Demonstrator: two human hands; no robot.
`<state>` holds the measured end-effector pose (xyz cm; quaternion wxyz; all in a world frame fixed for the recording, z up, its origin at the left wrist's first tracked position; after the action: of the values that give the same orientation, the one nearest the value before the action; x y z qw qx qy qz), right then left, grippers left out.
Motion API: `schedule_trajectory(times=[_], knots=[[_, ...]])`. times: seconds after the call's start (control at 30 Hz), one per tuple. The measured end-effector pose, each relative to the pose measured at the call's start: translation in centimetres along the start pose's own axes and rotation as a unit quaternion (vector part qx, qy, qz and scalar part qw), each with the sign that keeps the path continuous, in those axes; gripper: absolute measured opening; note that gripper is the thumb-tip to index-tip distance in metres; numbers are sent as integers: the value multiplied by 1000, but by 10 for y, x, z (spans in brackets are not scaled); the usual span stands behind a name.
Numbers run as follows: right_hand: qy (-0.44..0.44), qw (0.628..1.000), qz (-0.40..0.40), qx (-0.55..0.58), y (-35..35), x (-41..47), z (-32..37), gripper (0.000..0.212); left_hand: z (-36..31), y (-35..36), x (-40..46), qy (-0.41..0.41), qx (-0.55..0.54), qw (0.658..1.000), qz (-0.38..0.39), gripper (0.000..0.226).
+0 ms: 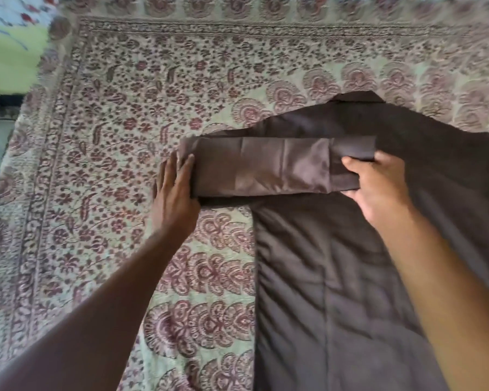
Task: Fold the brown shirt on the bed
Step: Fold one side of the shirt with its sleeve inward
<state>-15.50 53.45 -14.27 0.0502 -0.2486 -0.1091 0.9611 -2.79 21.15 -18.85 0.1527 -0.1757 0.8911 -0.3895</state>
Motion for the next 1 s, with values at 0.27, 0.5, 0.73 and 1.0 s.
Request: schedule_trajectory(times=[0.27,0.5,0.73,1.0], knots=[[19,987,-130,89,-195,95,-8,38,-146,126,-19,125,23,989,73,88],[50,973,-183,131,-318,145,-25,42,-252,229,-32,154,24,979,129,81],[38,942,-332,32,-400,166,-49,54,-288,289,-38,169,73,970,156,80],[48,892,-353,-277,-413,166,-50,59,-302,327,-35,191,120,957,184,80]])
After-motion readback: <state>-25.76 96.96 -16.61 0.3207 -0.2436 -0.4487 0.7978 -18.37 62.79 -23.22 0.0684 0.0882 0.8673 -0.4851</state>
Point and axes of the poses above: each hand's wrist, its own x-axis towards the middle knuckle, its own y-axis out of the palm, z = x × y, the point moved 4 cm from there along x, towards the middle knuckle, and after that the axes turned 13 degrees about -x, right-handed, at the moved point
